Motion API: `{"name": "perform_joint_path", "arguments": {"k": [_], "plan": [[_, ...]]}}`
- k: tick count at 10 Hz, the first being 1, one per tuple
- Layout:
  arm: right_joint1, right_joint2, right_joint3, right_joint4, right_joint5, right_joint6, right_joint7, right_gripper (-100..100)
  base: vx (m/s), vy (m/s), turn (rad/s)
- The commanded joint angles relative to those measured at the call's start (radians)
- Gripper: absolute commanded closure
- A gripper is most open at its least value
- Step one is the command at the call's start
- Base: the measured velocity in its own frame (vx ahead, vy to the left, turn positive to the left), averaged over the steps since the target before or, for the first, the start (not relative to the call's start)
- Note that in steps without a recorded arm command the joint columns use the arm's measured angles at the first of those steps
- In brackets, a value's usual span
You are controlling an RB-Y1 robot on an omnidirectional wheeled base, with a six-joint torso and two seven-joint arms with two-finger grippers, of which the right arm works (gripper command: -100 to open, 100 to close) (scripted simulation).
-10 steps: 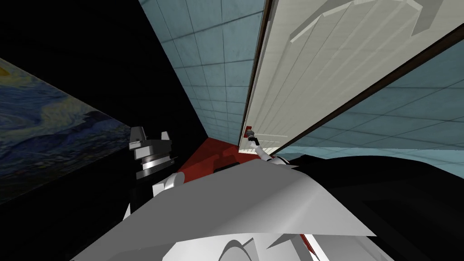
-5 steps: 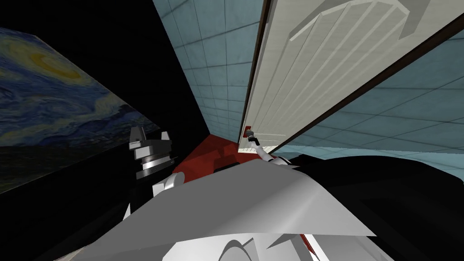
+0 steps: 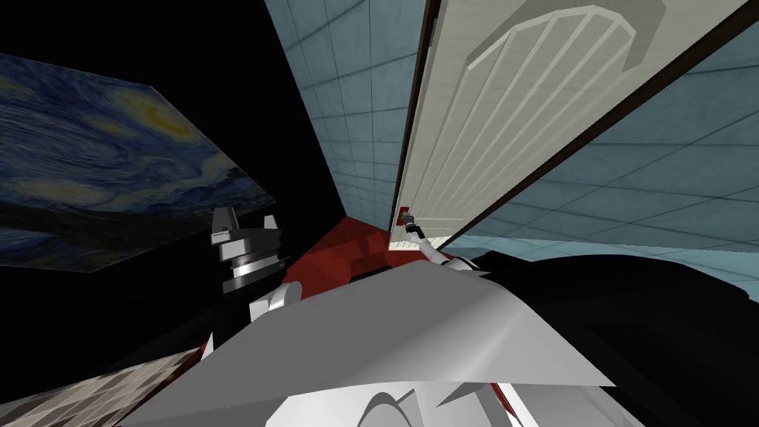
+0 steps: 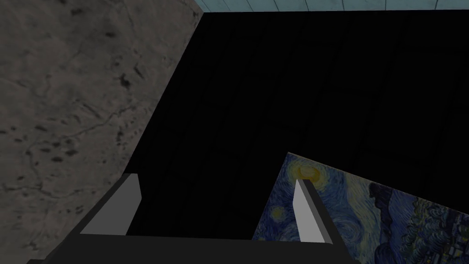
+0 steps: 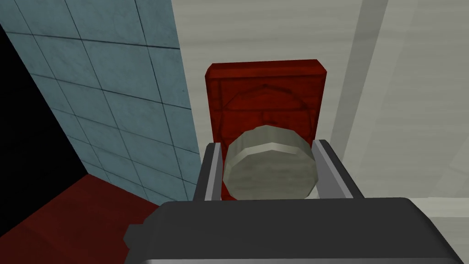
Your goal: Pull the door open
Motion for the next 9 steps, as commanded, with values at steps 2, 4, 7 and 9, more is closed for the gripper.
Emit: {"name": "perform_joint_path", "arguments": {"k": [2, 4, 7, 9], "plan": [[0.008, -0.016, 0.026, -0.016, 0.004, -0.003, -0.022, 100, -0.224, -0.070, 0.108], [0.016, -0.035, 0.053, -0.032, 0.007, -0.006, -0.046, 100, -0.222, -0.075, 0.142], [0.026, -0.056, 0.082, -0.048, 0.011, -0.010, -0.071, 100, -0.215, -0.052, 0.092], [0.027, -0.059, 0.086, -0.050, 0.011, -0.008, -0.073, 100, -0.153, -0.056, 0.068]]}}
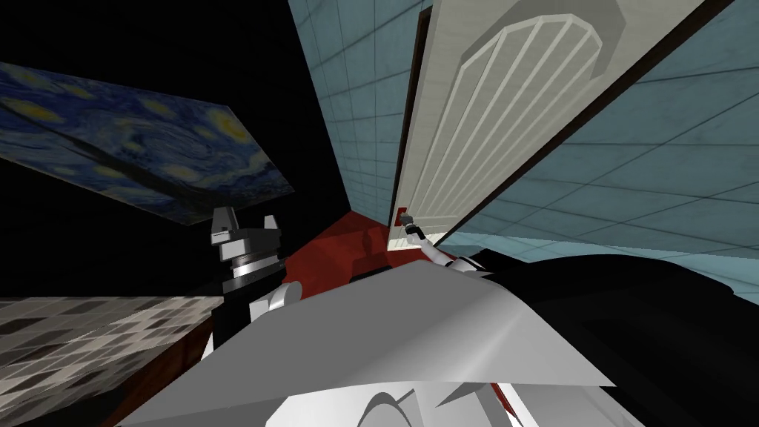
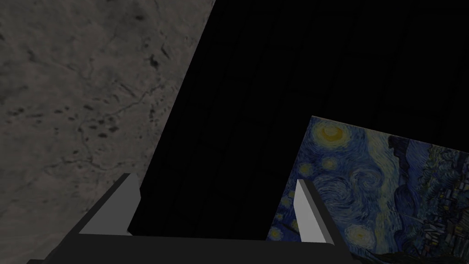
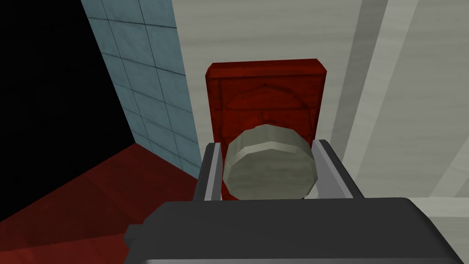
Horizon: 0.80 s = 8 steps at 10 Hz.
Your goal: Pull the door open
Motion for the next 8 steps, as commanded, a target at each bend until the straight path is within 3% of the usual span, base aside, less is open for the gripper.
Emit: {"name": "perform_joint_path", "arguments": {"k": [1, 8], "plan": [[0.007, -0.014, 0.016, -0.011, 0.003, -0.005, -0.015, 100, -0.145, -0.020, 0.115], [0.035, -0.072, 0.083, -0.056, 0.014, -0.026, -0.079, 100, -0.200, -0.073, 0.104]]}}
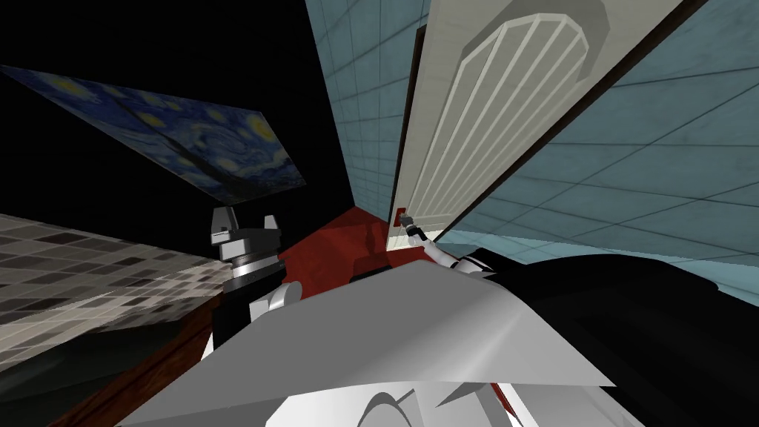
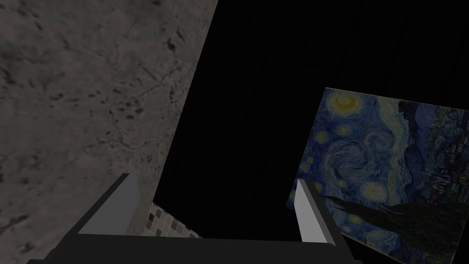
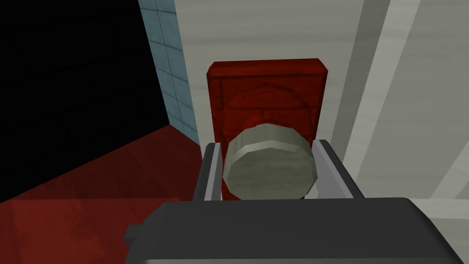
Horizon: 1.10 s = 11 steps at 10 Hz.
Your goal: Pull the door open
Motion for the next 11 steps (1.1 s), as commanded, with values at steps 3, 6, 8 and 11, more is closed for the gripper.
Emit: {"name": "perform_joint_path", "arguments": {"k": [3, 6, 8, 11], "plan": [[0.014, -0.027, 0.032, -0.020, 0.005, -0.012, -0.028, 100, -0.166, -0.046, 0.076], [0.027, -0.057, 0.065, -0.040, 0.010, -0.028, -0.057, 100, -0.181, -0.092, 0.097], [0.035, -0.077, 0.088, -0.054, 0.014, -0.038, -0.076, 100, -0.175, -0.083, 0.099], [0.048, -0.109, 0.123, -0.075, 0.019, -0.055, -0.107, 100, -0.194, -0.076, 0.093]]}}
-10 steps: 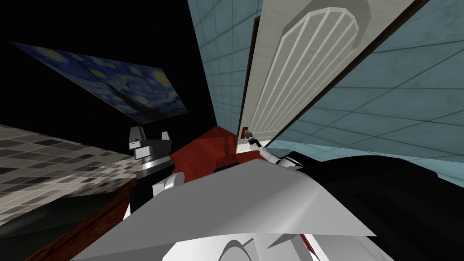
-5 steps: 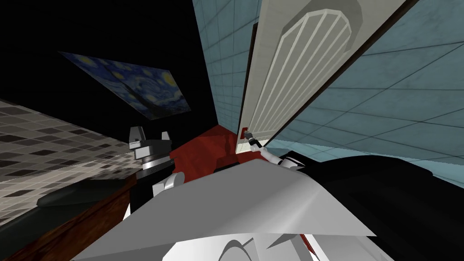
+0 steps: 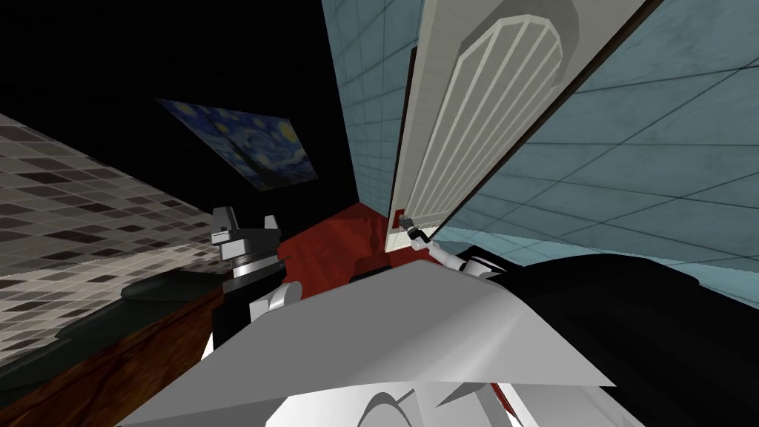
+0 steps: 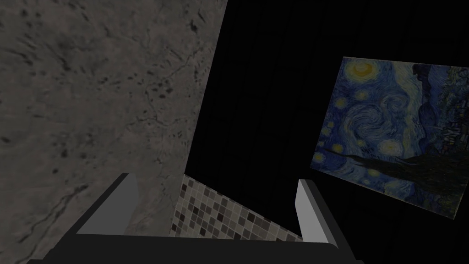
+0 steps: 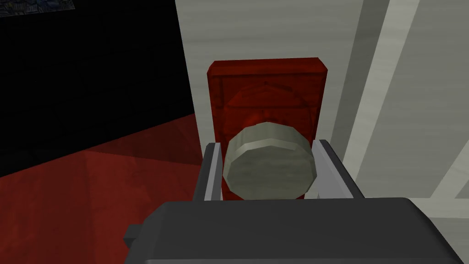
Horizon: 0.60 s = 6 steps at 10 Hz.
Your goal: Pull the door open
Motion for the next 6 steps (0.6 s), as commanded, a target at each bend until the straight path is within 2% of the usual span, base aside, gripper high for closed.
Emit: {"name": "perform_joint_path", "arguments": {"k": [1, 2, 6], "plan": [[0.007, -0.012, 0.013, -0.012, 0.002, -0.008, -0.012, 100, -0.155, -0.074, 0.052], [0.004, -0.007, 0.010, -0.006, 0.002, -0.004, -0.008, 100, -0.067, -0.032, 0.025], [0.021, -0.052, 0.055, -0.027, 0.007, -0.035, -0.046, 100, -0.165, -0.068, 0.102]]}}
